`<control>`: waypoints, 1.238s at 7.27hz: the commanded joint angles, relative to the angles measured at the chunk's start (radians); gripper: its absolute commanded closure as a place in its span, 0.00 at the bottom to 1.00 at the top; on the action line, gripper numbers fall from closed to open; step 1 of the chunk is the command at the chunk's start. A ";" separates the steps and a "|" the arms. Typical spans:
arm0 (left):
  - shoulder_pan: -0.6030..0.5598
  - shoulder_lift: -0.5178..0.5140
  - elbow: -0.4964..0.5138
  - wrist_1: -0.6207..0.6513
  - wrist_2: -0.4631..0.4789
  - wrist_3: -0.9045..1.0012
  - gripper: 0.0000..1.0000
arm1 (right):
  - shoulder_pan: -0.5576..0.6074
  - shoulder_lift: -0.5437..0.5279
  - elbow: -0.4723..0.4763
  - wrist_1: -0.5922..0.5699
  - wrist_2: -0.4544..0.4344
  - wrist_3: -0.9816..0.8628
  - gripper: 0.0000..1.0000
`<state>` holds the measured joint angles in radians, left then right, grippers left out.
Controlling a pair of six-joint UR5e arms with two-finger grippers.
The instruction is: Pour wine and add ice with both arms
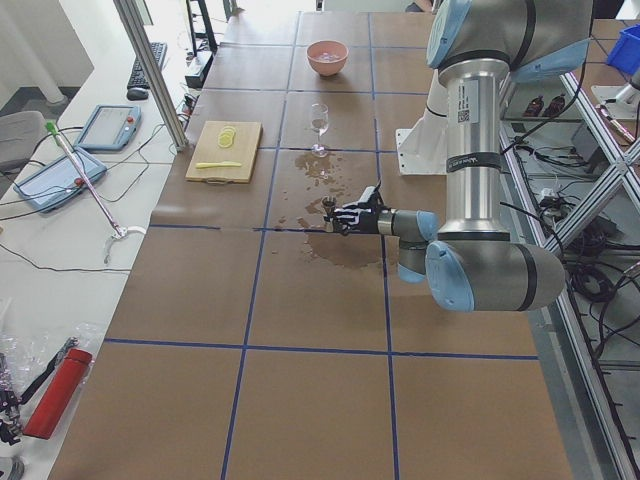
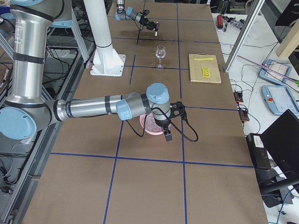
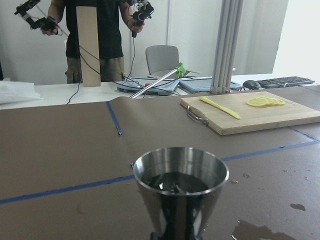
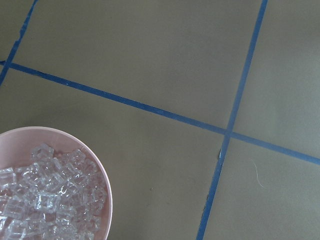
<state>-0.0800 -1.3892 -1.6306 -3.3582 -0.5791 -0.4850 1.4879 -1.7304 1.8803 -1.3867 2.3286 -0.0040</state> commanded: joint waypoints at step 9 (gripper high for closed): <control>-0.397 -0.268 -0.264 0.534 -1.048 0.252 1.00 | 0.000 -0.001 -0.003 0.000 0.000 -0.001 0.00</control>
<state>-0.4581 -1.5946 -1.8930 -2.9124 -1.5827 -0.2197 1.4880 -1.7310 1.8776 -1.3867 2.3286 -0.0046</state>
